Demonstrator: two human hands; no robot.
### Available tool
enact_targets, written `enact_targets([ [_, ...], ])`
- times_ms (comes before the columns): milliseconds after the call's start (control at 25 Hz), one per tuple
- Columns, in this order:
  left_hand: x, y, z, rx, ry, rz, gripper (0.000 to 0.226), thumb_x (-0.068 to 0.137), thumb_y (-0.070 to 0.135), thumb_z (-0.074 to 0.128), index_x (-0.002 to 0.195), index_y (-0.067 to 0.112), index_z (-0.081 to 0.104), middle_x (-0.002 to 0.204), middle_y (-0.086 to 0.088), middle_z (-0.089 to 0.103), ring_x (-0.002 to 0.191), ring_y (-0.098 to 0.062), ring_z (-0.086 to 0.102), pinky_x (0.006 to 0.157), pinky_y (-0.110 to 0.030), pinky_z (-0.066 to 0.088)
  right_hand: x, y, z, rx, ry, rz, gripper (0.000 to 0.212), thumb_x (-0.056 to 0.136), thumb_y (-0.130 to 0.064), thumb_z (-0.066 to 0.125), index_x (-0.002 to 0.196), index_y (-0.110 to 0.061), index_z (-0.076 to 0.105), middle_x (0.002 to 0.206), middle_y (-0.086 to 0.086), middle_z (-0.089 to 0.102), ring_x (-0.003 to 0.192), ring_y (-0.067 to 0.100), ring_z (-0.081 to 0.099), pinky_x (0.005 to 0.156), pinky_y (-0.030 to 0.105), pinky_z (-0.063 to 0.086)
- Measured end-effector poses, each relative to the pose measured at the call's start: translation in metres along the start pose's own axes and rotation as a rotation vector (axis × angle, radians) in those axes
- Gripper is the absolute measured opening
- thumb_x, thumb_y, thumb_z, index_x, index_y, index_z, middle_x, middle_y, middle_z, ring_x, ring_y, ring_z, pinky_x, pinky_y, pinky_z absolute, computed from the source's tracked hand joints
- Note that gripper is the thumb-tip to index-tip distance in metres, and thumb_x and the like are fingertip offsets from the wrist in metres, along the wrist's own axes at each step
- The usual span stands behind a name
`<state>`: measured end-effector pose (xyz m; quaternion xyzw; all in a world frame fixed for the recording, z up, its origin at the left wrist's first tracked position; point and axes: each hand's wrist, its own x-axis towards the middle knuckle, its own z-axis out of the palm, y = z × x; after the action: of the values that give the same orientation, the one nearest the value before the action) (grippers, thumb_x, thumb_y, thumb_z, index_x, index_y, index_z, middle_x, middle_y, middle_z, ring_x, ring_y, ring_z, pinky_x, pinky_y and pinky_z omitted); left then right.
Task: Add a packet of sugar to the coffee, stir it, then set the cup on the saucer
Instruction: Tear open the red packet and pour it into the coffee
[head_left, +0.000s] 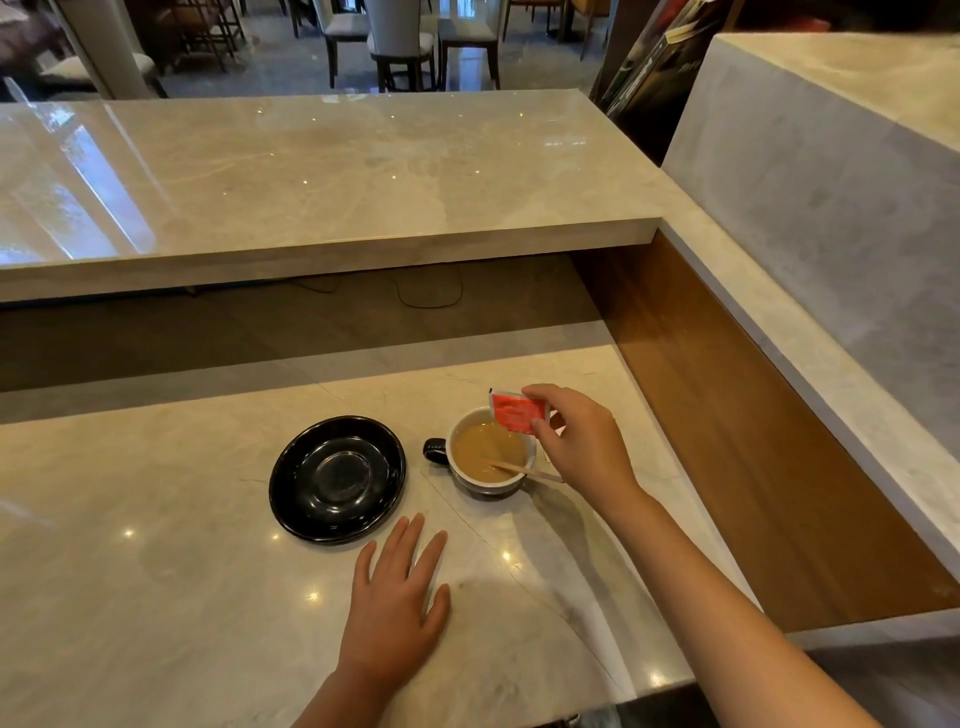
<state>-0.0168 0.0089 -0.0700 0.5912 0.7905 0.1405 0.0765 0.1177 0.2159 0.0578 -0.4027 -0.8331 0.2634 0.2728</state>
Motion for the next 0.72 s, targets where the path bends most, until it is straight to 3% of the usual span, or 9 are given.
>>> enact_targets([
  [120,0.000,0.000,0.000,-0.009,0.010,0.002,0.055,0.086,0.047,0.037,0.137,0.027,0.038,0.145,-0.006,0.035,0.134,-0.019,0.019,0.106,-0.034,0.002,0.002,0.001,0.005,-0.096,-0.001,-0.057,0.031,0.085,-0.015,0.063,0.116,-0.019,0.059,0.110,0.004,0.068,0.087,0.019,0.063,0.071,0.030,0.052],
  [400,0.001,0.000,0.001,0.002,0.004,-0.008,0.055,0.086,0.049,0.035,0.137,0.029,0.038,0.145,-0.005,0.036,0.134,-0.019,0.020,0.105,-0.033,0.002,0.000,0.003,0.012,-0.005,-0.006,0.081,0.031,0.085,-0.018,0.064,0.115,-0.019,0.059,0.113,0.005,0.067,0.093,0.020,0.062,0.077,0.031,0.053],
  [560,0.001,-0.001,0.003,0.010,-0.005,-0.012,0.055,0.086,0.050,0.035,0.137,0.029,0.038,0.145,-0.005,0.036,0.133,-0.019,0.020,0.105,-0.034,0.003,-0.002,0.003,0.009,0.419,0.069,0.437,0.027,0.084,-0.008,0.064,0.109,-0.015,0.059,0.107,0.007,0.064,0.096,0.021,0.060,0.074,0.030,0.056],
  [720,0.001,-0.001,0.002,0.017,0.003,0.003,0.055,0.086,0.049,0.035,0.137,0.028,0.038,0.144,-0.007,0.037,0.132,-0.020,0.022,0.105,-0.035,0.005,-0.013,0.006,-0.004,1.179,0.143,0.778,0.023,0.088,-0.002,0.055,0.109,-0.010,0.053,0.083,0.012,0.067,0.068,0.017,0.066,0.055,0.020,0.055],
])
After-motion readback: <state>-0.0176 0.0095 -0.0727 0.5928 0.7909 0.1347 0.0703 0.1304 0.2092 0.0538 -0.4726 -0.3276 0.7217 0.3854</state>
